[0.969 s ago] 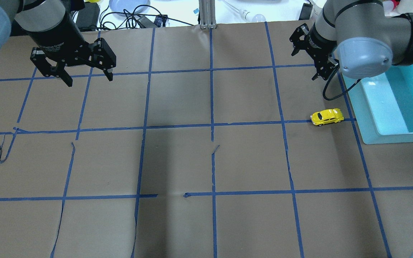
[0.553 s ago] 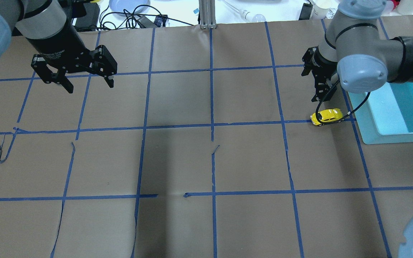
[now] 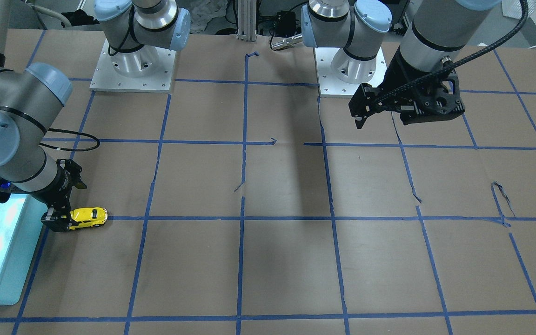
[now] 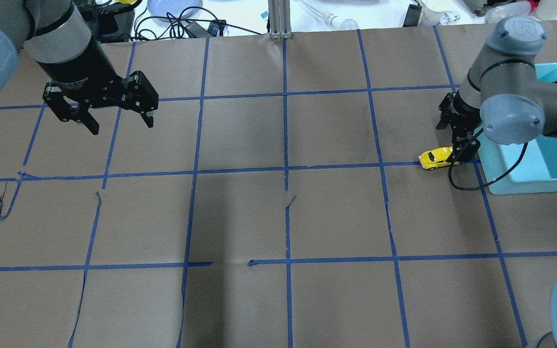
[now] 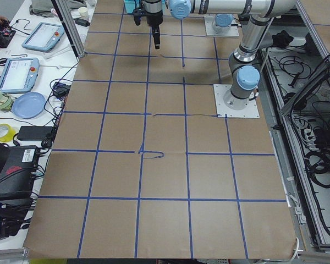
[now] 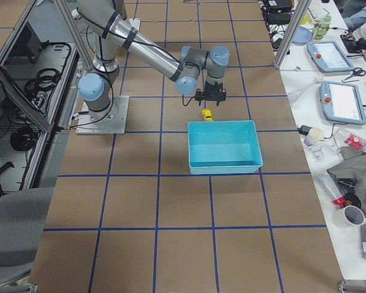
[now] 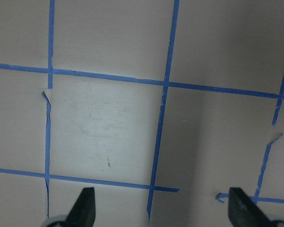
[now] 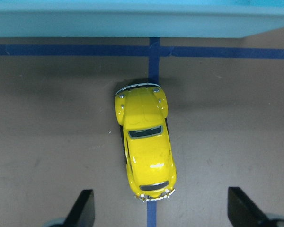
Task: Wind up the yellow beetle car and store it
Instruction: 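Lower the right gripper onto the yellow car and grasp it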
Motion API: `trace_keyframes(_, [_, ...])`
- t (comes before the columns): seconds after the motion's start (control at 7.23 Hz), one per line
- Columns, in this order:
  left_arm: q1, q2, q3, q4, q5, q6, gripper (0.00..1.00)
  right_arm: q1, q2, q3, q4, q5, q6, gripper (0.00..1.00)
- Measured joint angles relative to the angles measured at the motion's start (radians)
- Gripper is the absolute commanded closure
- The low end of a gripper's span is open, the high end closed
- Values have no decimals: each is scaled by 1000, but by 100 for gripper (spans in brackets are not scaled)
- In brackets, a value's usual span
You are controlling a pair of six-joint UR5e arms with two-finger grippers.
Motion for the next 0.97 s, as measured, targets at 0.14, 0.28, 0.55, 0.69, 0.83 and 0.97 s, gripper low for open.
trace_keyframes(0.14, [0,0,-3,1,0,0,0,-2,10,11,-5,-15,-17,0])
trace_keyframes(0.28, [0,1,-5,1,0,0,0,-2,15,19,-18,-27,-34,0])
trace_keyframes(0.55, [1,1,-6,1,1,1,0,-3,35,21,-93,-30,-51,0])
trace_keyframes(0.69, [1,1,-7,0,2,5,0,-3,46,24,-123,-25,-58,0])
trace_keyframes(0.83, [1,1,-7,0,3,10,0,-3,52,31,-135,-19,-60,0])
trace_keyframes(0.97, [1,1,-7,0,4,13,0,-3,58,41,-142,-16,-60,1])
